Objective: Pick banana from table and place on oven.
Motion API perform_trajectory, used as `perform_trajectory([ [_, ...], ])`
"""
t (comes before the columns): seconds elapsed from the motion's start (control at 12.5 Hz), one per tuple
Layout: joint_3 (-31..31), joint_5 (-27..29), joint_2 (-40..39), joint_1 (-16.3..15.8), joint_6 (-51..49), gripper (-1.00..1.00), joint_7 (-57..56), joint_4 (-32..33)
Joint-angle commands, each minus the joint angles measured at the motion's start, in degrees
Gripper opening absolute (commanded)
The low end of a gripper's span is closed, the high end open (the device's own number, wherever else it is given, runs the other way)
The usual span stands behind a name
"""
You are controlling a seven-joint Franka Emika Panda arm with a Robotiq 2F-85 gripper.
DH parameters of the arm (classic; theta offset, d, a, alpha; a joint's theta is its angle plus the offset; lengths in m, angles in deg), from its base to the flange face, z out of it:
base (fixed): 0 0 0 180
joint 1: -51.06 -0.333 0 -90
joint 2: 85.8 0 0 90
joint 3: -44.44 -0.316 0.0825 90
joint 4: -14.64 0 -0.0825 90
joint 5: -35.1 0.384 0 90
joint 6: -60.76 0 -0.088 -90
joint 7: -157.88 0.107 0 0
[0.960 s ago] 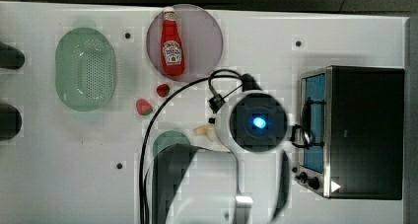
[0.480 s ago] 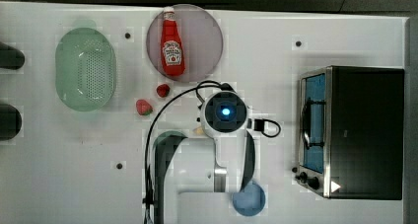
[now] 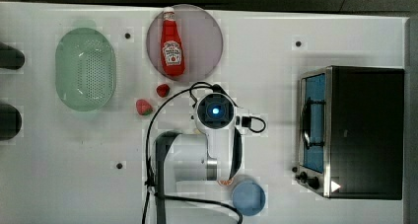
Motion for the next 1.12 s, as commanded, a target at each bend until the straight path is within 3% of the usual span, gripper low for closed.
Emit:
perform_trajectory([
  [0.08, -0.9, -1.0, -2.3, 0.8, 3.1, 1.0, 0.5, 1.0],
  [0.24, -1.0, -1.0, -3.9, 0.8, 5.7, 0.92, 0.6, 1.9],
  [0.72, -1.2, -1.0, -5.9, 0.8, 9.1, -0.5, 0.6, 2.0],
  [0.8, -1.1, -1.0, -5.9, 0.8, 9.1, -0.58, 0.6, 2.0],
  [1.12, -1.4, -1.0, -1.5, 0.8, 8.4, -0.58, 0.6, 1.6],
])
